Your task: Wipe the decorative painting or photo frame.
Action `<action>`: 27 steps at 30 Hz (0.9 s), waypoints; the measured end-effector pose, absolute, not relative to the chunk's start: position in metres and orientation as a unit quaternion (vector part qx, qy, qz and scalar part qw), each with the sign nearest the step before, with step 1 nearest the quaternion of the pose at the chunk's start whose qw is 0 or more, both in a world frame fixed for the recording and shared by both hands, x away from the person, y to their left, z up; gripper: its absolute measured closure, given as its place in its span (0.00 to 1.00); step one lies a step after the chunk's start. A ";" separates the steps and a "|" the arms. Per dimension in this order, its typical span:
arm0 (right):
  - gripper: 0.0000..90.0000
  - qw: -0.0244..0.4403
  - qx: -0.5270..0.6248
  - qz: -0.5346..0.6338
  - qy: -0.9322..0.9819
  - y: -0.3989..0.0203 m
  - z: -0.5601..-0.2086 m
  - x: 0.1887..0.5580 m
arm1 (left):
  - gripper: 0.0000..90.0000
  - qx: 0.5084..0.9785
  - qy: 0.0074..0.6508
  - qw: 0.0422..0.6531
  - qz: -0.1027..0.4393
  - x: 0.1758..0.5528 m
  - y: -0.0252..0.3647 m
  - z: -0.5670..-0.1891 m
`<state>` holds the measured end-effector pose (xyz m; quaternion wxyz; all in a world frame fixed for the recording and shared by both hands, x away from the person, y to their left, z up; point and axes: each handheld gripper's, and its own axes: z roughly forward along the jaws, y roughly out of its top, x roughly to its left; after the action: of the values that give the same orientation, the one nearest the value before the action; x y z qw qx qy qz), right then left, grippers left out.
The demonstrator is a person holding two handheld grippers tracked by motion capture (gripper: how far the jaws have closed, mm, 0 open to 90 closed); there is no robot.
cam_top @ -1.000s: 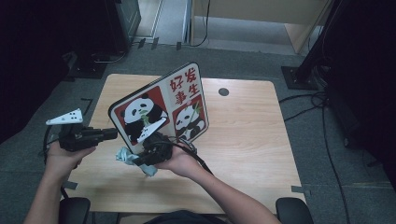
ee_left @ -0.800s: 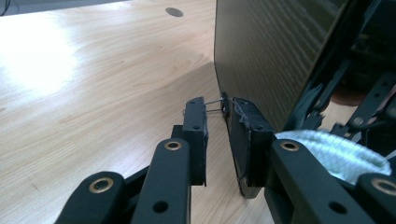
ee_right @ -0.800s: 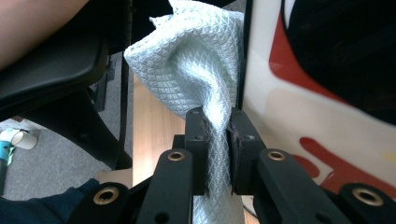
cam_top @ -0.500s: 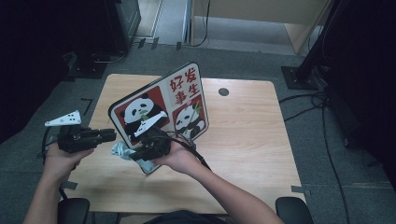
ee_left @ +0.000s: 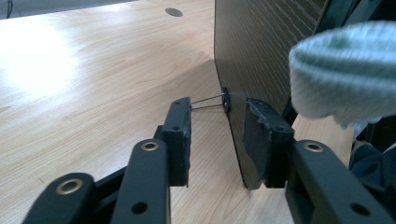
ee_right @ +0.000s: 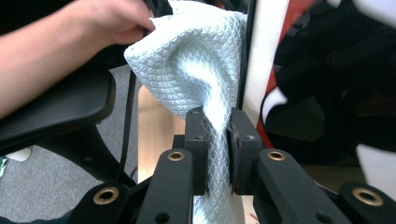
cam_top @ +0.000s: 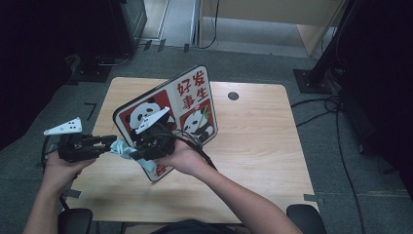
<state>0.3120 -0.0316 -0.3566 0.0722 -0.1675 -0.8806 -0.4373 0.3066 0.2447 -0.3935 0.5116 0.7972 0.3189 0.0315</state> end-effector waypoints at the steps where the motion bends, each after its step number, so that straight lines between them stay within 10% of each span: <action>1: 0.90 0.072 -0.168 -0.437 -0.881 -0.031 -0.354 0.313 | 0.68 0.797 0.319 0.512 0.032 0.306 0.244 -0.393; 27: 0.90 0.042 -0.162 -0.458 -0.873 -0.020 -0.288 0.323 | 0.67 0.801 0.288 0.525 0.030 0.297 0.233 -0.386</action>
<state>0.3232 -0.0196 -0.2882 0.0421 -0.1625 -0.8727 -0.4584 0.2968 0.2326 -0.3858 0.5245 0.8007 0.2880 0.0303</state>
